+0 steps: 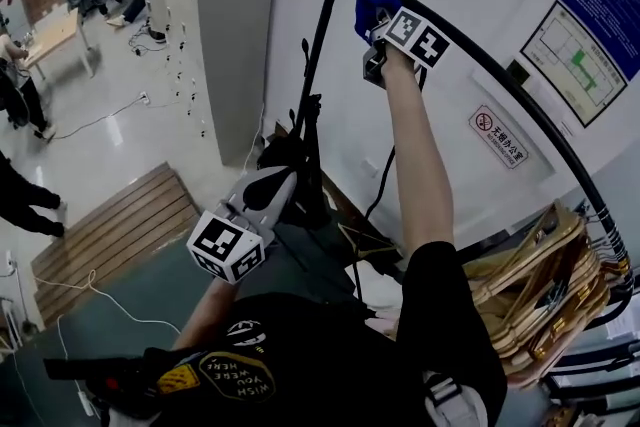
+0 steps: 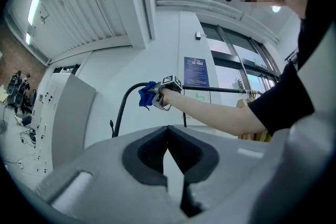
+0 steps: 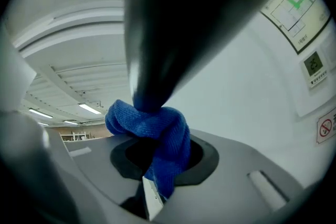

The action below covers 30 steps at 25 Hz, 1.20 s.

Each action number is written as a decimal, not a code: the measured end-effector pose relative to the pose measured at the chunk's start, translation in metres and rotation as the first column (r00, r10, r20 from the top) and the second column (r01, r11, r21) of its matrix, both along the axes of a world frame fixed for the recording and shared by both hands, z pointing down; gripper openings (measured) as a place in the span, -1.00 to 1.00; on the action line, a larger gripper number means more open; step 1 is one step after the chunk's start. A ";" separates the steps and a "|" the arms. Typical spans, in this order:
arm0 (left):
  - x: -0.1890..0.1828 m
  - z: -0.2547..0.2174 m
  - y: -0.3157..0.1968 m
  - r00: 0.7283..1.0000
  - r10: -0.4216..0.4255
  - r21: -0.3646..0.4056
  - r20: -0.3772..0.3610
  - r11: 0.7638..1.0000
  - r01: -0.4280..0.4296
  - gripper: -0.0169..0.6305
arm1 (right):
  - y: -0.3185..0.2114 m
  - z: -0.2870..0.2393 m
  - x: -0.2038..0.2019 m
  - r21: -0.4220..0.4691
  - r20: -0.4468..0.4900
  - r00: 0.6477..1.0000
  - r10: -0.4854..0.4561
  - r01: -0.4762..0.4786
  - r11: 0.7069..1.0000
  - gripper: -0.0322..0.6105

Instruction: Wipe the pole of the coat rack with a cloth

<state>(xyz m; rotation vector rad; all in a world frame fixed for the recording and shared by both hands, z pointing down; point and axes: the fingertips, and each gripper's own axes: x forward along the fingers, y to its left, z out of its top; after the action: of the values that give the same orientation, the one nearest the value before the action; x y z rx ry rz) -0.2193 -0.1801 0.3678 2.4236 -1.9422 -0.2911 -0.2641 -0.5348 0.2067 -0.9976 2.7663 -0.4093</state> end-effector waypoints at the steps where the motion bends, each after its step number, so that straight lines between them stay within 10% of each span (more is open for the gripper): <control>1: 0.001 -0.001 0.000 1.000 0.010 -0.001 0.001 1.000 -0.010 -0.94 | 0.001 0.000 0.006 0.000 0.004 1.000 0.008 -0.008 1.000 -0.65; 10: 0.055 0.001 -0.036 0.970 0.242 -0.012 0.013 0.970 -0.242 -0.94 | 0.059 -0.010 0.182 0.009 0.220 0.958 0.182 -0.189 0.982 -0.65; 20: 0.227 -0.044 -0.085 0.759 0.639 0.055 0.128 0.759 -0.648 -0.94 | 0.159 -0.021 0.449 0.042 0.291 0.780 0.554 -0.589 0.807 -0.65; 26: 0.301 -0.098 -0.102 0.682 0.712 0.126 0.167 0.671 -0.731 -0.94 | 0.180 -0.024 0.499 0.083 0.260 0.731 0.631 -0.668 0.739 -0.65; 30: 0.307 -0.112 -0.088 0.691 0.691 0.154 0.212 0.675 -0.722 -0.94 | 0.165 -0.020 0.481 0.048 0.255 0.768 0.587 -0.617 0.786 -0.65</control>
<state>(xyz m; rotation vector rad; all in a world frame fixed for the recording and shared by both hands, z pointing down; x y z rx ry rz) 0.0879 -0.2683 0.2556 3.1805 -0.8555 -0.3267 0.2173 -0.3702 0.1868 -1.6066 2.0734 -0.2156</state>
